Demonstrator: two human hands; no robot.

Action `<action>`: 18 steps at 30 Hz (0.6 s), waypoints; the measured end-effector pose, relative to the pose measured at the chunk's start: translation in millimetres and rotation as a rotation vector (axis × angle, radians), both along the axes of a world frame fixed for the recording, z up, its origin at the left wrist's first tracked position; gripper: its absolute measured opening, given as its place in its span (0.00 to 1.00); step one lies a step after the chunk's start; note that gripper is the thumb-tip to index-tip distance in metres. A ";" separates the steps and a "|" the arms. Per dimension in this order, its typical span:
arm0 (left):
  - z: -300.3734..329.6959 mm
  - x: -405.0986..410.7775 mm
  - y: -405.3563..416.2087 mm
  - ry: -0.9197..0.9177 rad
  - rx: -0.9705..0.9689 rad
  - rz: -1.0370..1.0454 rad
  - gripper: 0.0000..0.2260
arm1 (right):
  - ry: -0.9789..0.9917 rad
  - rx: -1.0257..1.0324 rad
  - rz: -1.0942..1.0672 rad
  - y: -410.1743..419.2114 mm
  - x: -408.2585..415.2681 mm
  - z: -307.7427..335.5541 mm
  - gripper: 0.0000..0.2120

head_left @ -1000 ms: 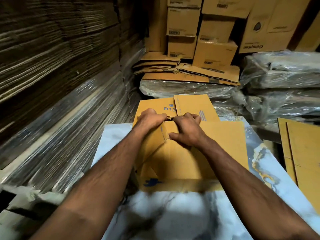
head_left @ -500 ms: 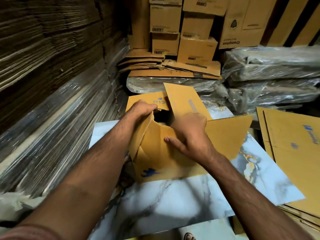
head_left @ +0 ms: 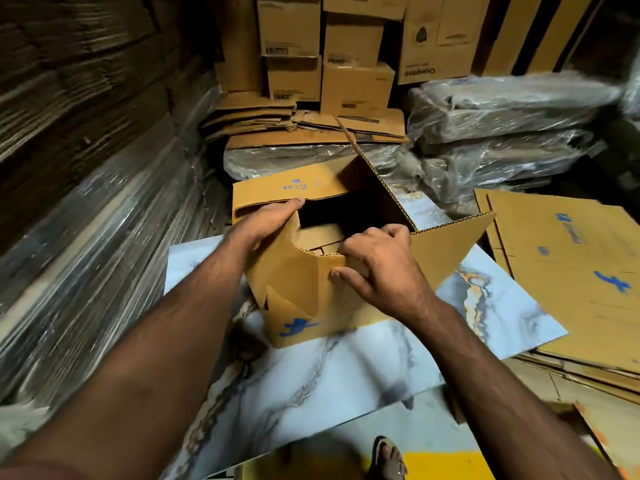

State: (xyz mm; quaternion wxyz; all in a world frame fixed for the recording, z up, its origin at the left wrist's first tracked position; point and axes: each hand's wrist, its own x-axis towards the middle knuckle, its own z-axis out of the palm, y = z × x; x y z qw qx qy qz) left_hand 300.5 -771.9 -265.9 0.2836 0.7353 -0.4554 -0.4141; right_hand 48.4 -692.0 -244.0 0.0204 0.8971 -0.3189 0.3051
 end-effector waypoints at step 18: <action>-55.3 -50.3 75.2 -0.509 0.278 -0.174 0.41 | 0.776 0.616 0.042 36.9 -52.4 -86.2 0.52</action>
